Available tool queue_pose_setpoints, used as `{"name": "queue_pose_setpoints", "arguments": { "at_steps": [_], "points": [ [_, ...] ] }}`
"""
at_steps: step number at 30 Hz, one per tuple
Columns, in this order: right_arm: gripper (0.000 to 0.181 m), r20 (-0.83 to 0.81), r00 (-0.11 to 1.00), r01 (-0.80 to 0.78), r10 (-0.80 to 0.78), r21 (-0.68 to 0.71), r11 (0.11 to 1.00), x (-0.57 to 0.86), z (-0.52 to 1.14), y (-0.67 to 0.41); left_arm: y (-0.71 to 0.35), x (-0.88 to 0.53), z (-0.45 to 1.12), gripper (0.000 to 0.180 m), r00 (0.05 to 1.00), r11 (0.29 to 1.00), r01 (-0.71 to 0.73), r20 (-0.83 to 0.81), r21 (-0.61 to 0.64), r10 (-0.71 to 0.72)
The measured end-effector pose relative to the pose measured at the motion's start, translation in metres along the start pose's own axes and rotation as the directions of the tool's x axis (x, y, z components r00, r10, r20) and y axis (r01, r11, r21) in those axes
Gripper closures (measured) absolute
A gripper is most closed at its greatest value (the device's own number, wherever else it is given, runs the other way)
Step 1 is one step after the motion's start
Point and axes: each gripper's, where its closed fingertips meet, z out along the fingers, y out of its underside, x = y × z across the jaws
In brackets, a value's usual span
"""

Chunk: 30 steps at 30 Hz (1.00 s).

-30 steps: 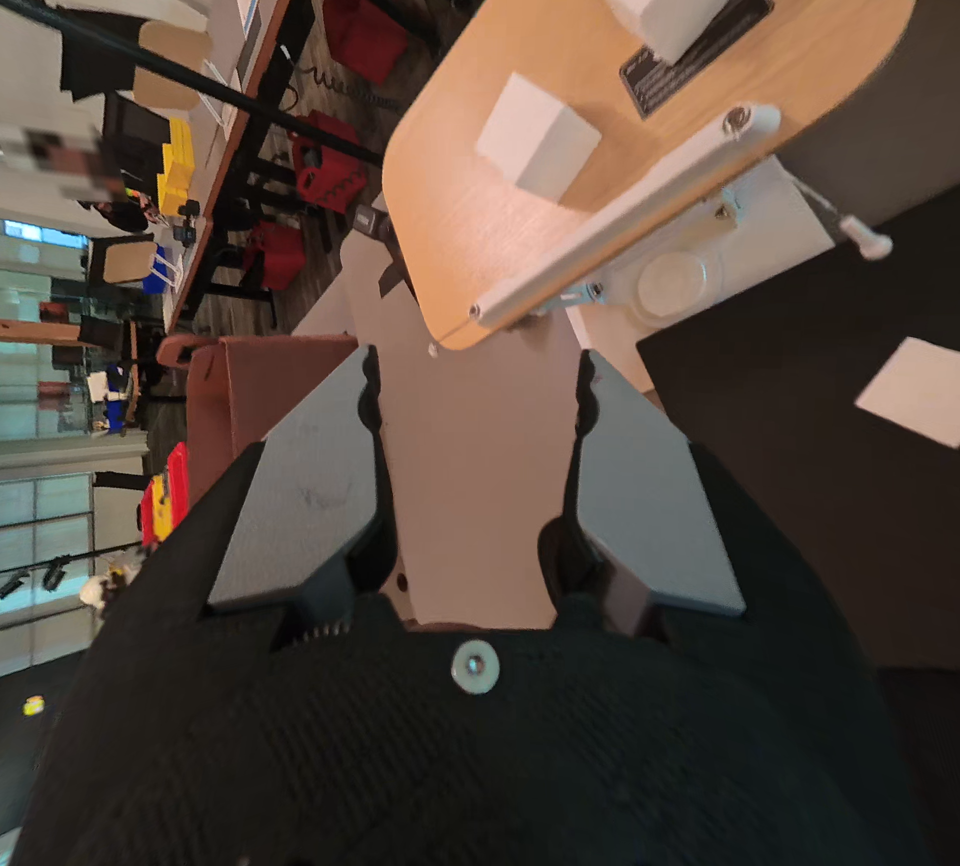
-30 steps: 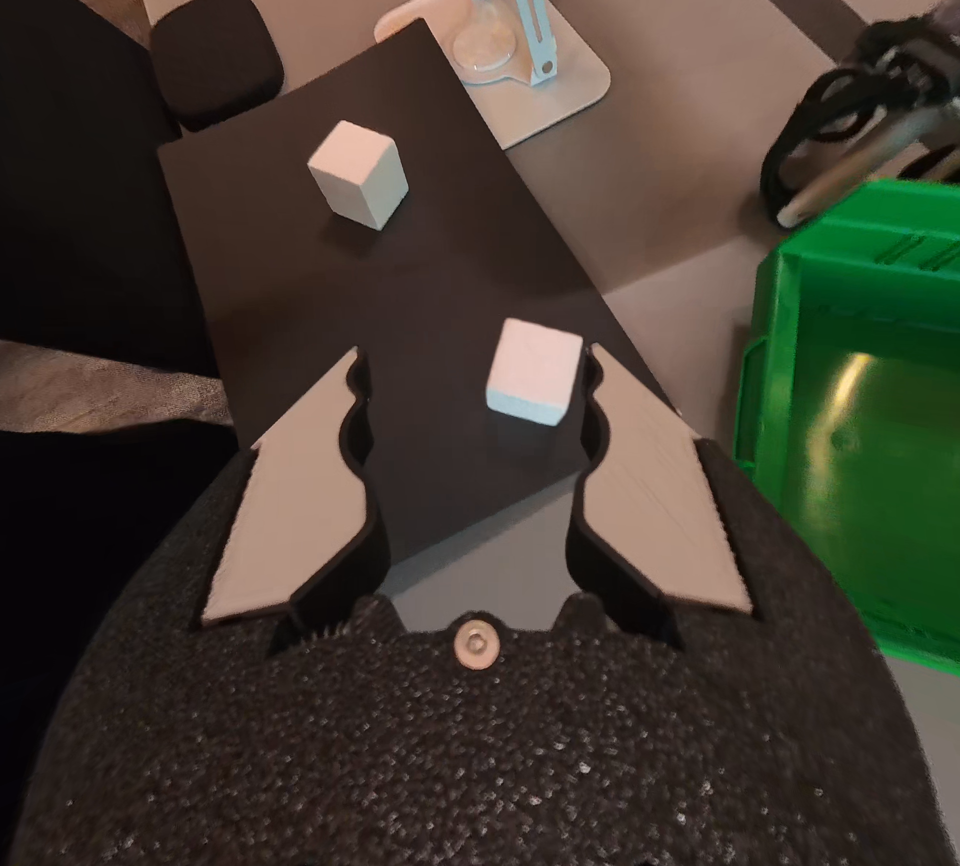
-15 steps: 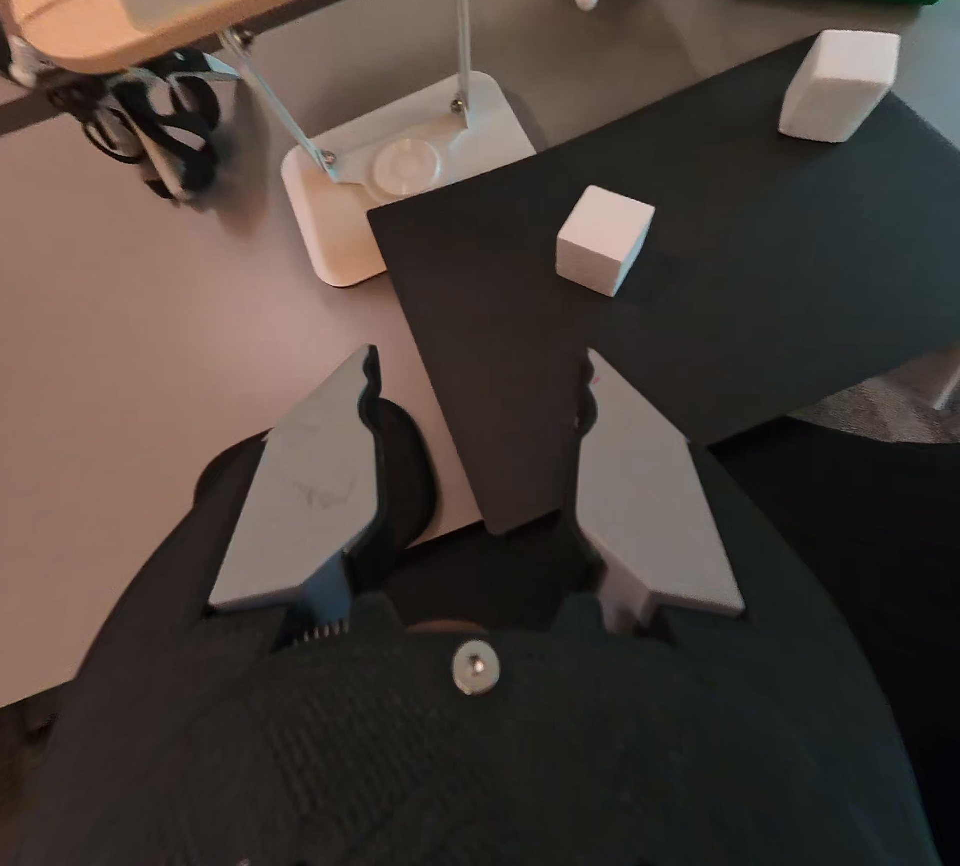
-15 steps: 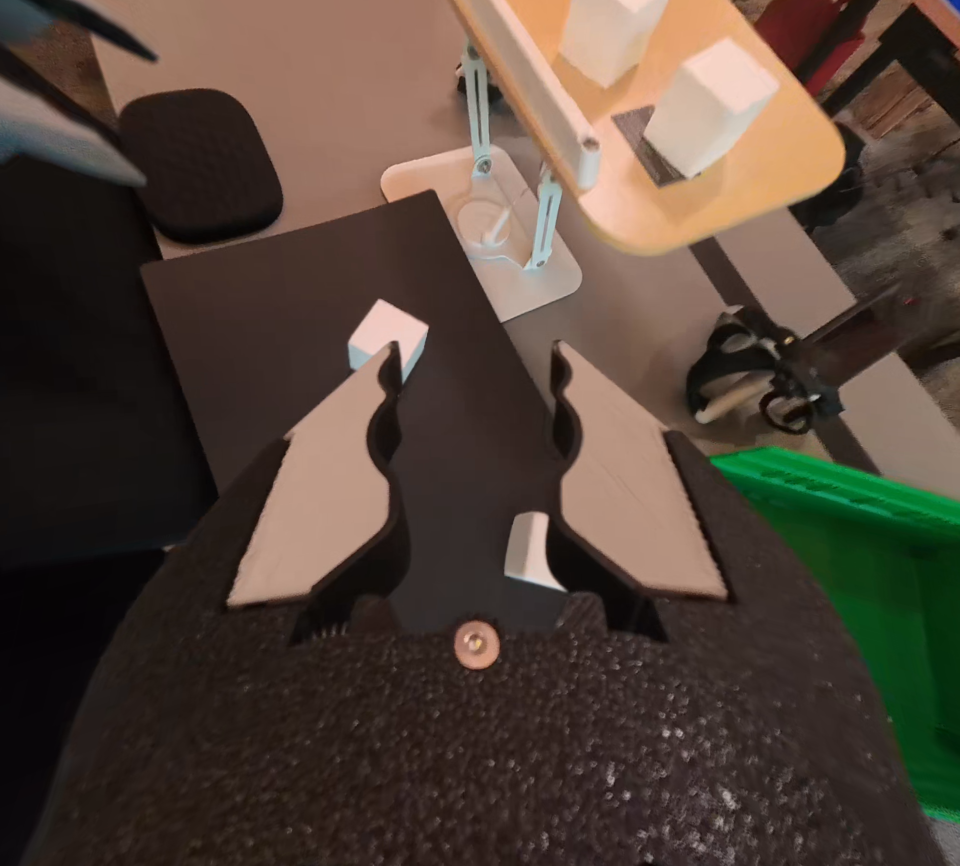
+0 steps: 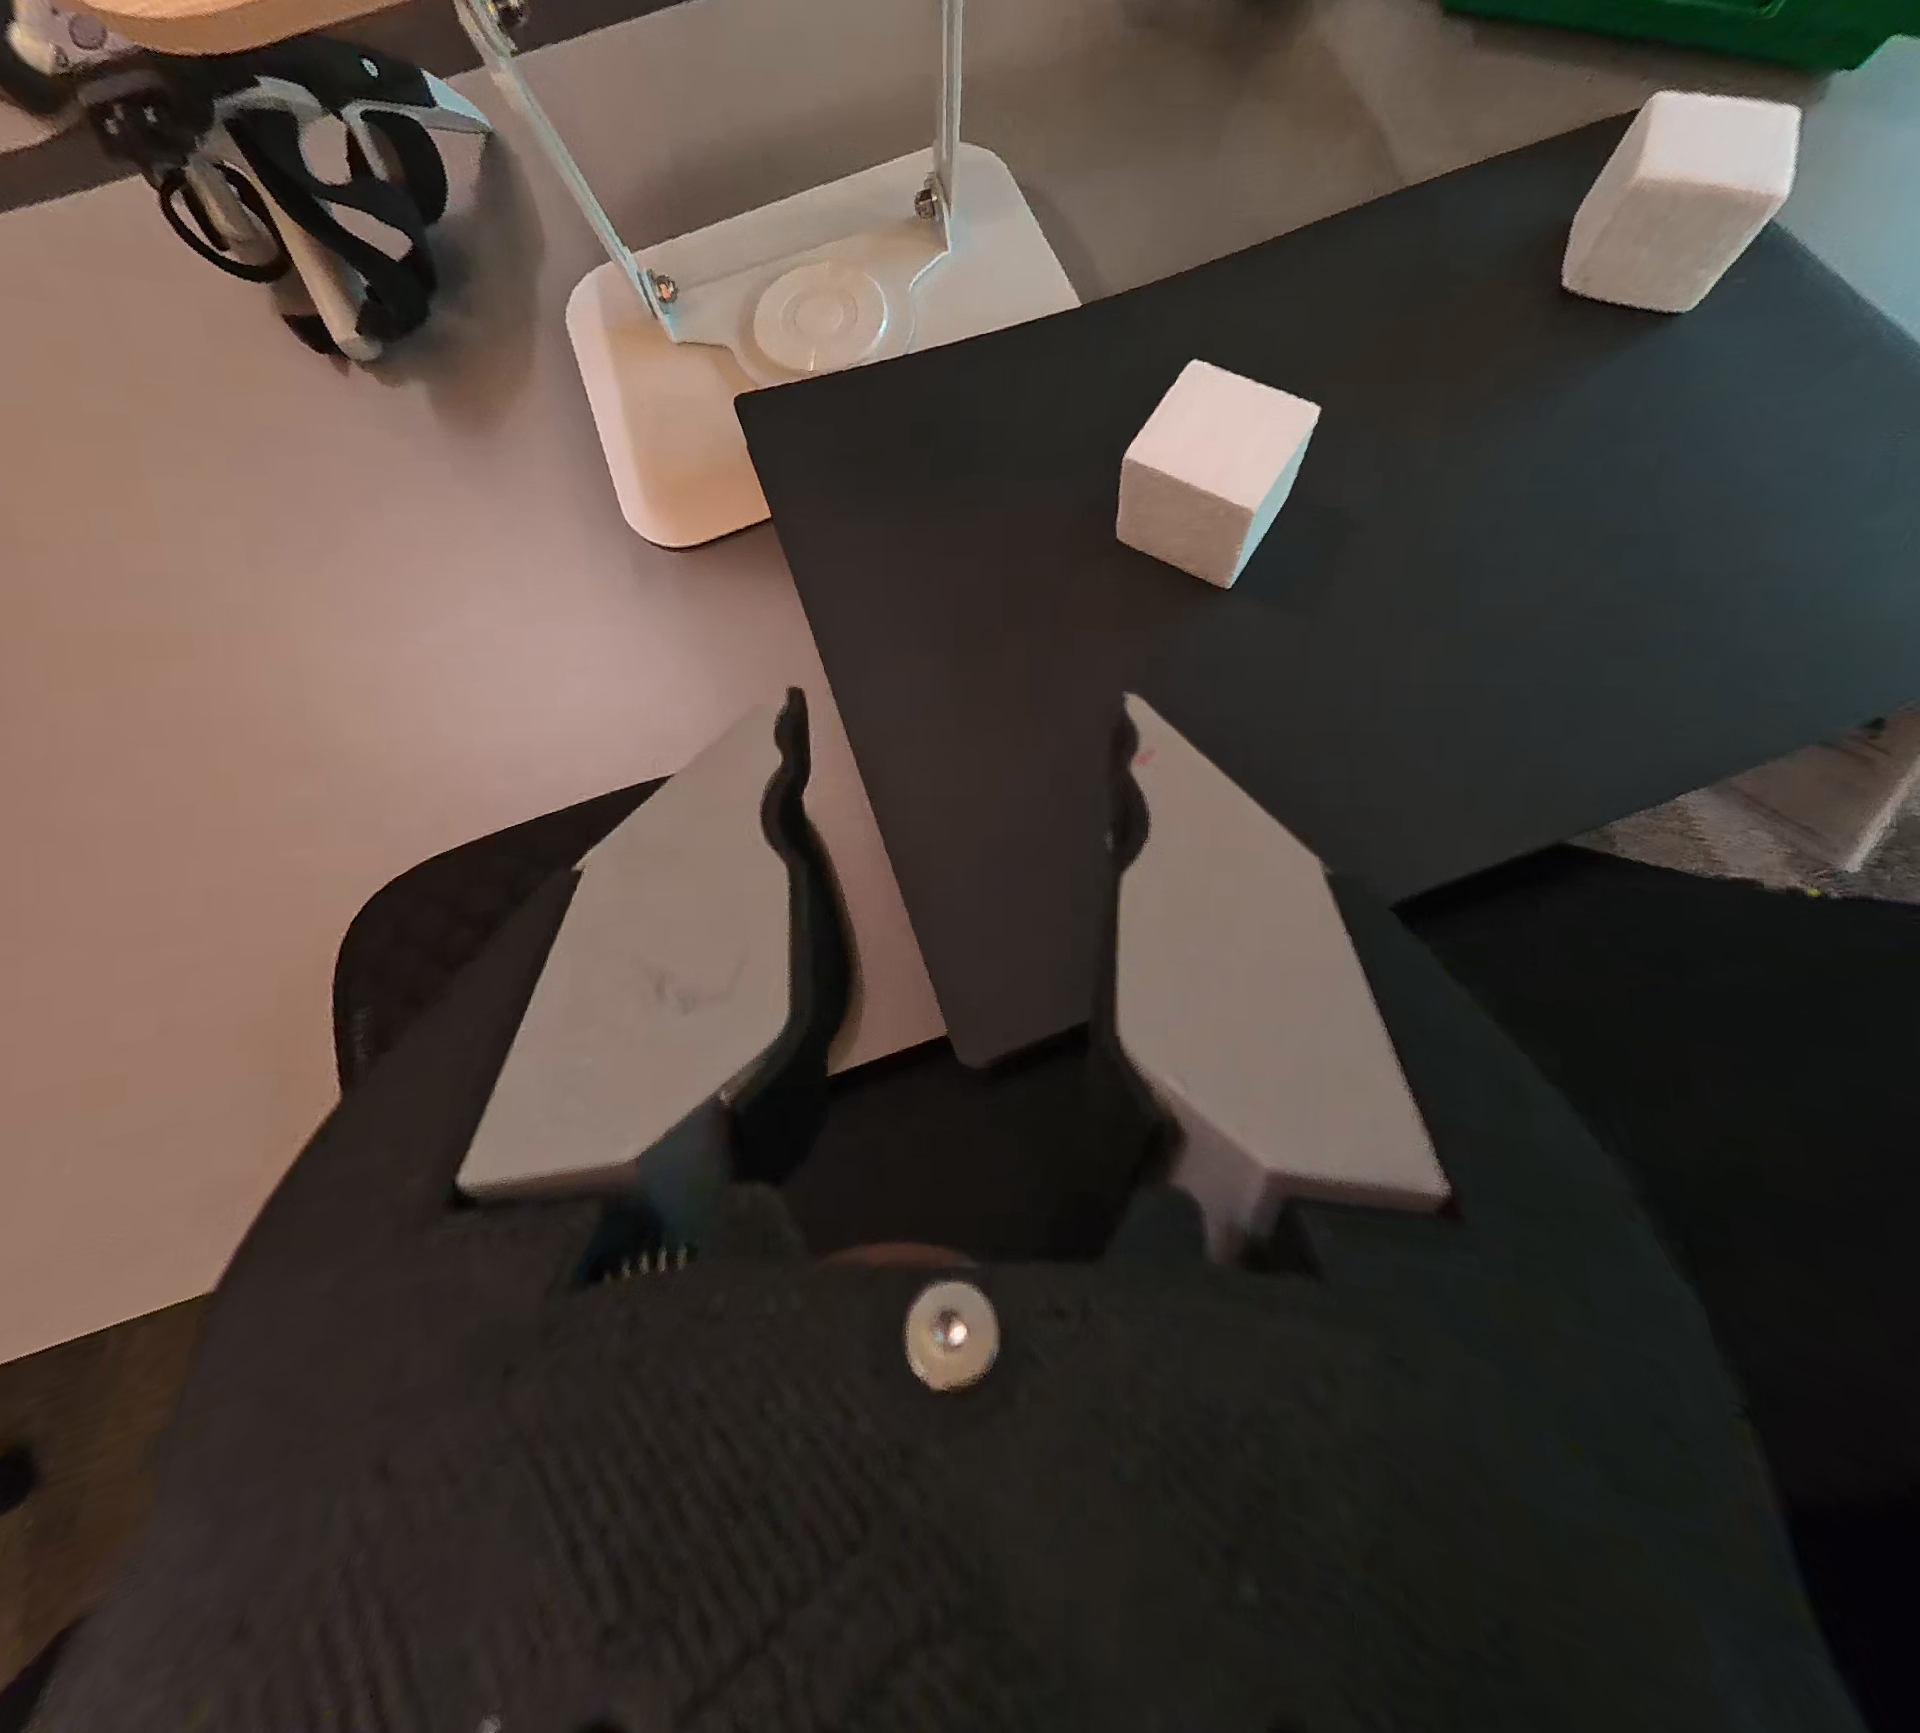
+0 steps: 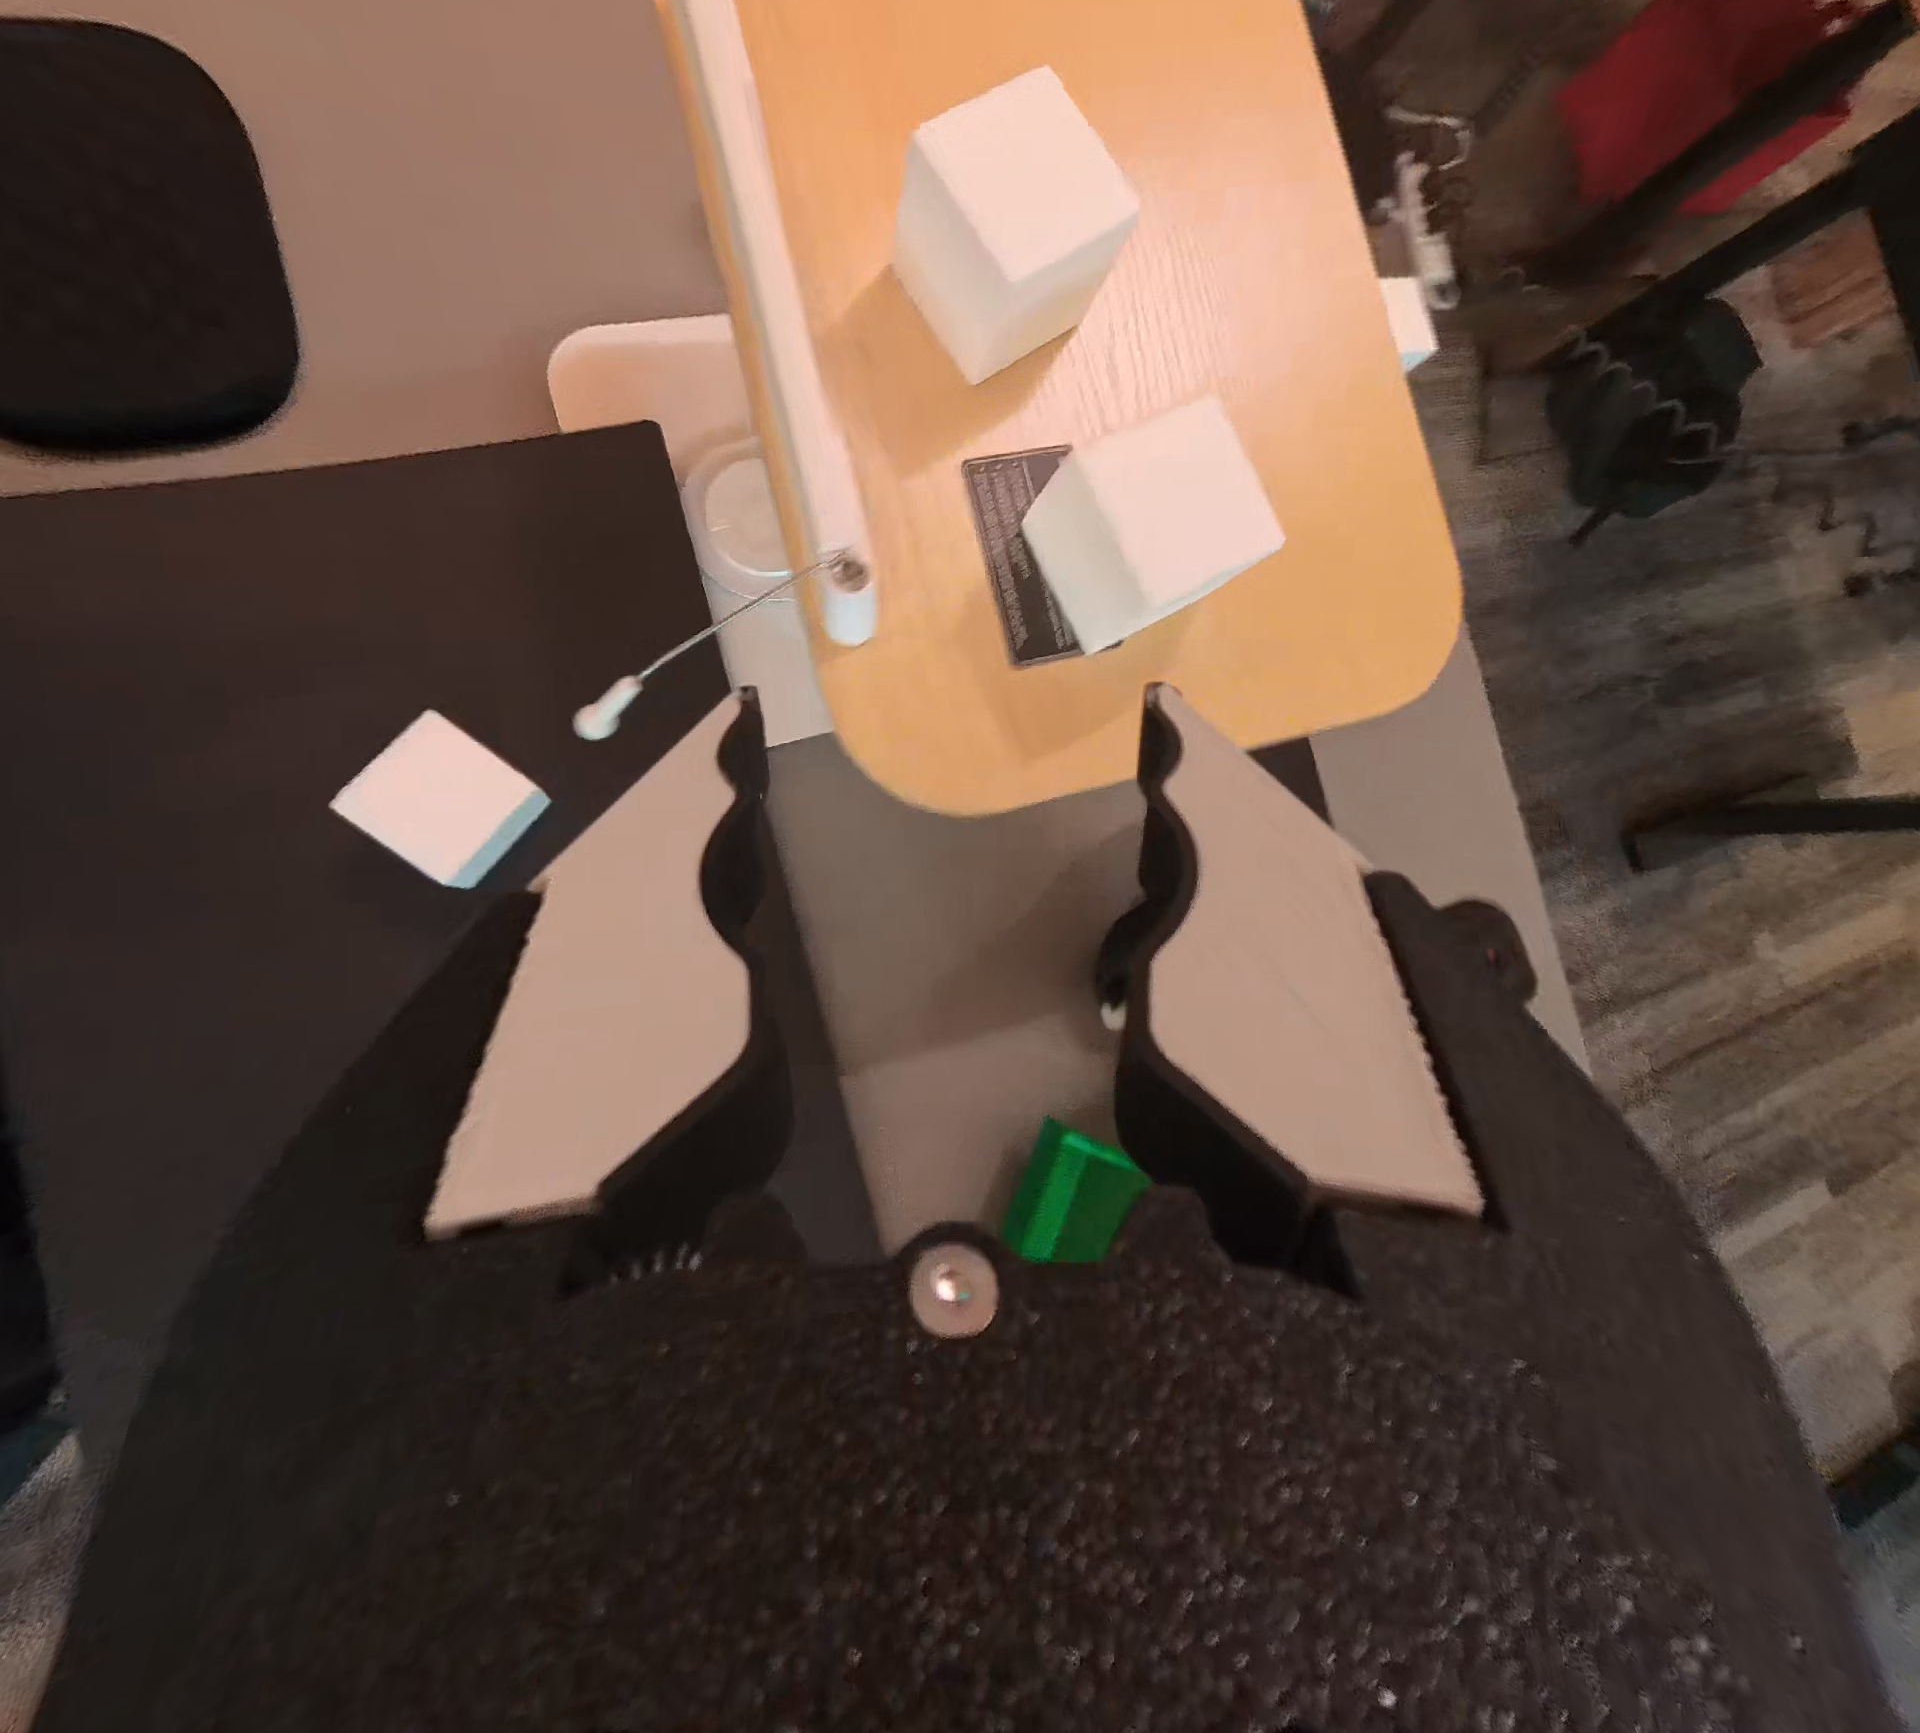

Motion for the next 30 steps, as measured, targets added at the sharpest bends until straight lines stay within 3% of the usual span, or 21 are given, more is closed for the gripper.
{"name": "queue_pose_setpoints", "arguments": {
  "at_steps": [5, 10, 12, 22, 26, 30],
  "points": [
    [0.109, 0.115, 0.987, 0.131, -0.115, -0.14, 0.982, 0.053, 0.055, -0.001, 0.008, -0.002, 0.006, 0.125, 0.998, 0.998, -0.033, 0.058, -0.052, 0.036],
    [0.11, 0.235, 0.958, 0.212, -0.165, -0.189, 0.959, 0.062, 0.093, 0.004, 0.014, -0.009, 0.009, 0.126, 0.992, 0.995, -0.031, 0.12, -0.099, 0.043],
    [0.124, 0.283, 0.942, 0.247, -0.178, -0.227, 0.942, 0.058, 0.102, 0.012, 0.014, -0.012, 0.01, 0.127, 0.991, 0.995, -0.009, 0.13, -0.103, 0.023],
    [0.125, 0.299, 0.916, 0.305, -0.269, -0.08, 0.949, 0.051, 0.08, -0.09, 0.013, -0.02, 0.009, 0.127, 0.99, 0.993, 0.096, 0.106, -0.074, -0.088],
    [0.125, 0.292, 0.903, 0.367, -0.314, -0.146, 0.919, 0.041, 0.104, -0.108, 0.012, -0.018, 0.009, 0.126, 0.992, 0.994, 0.093, 0.095, -0.063, -0.087],
    [0.123, 0.323, 0.91, 0.345, -0.26, -0.243, 0.907, 0.031, 0.123, -0.094, 0.009, -0.017, 0.006, 0.127, 0.993, 0.995, 0.098, 0.077, -0.036, -0.095]
  ]
}}
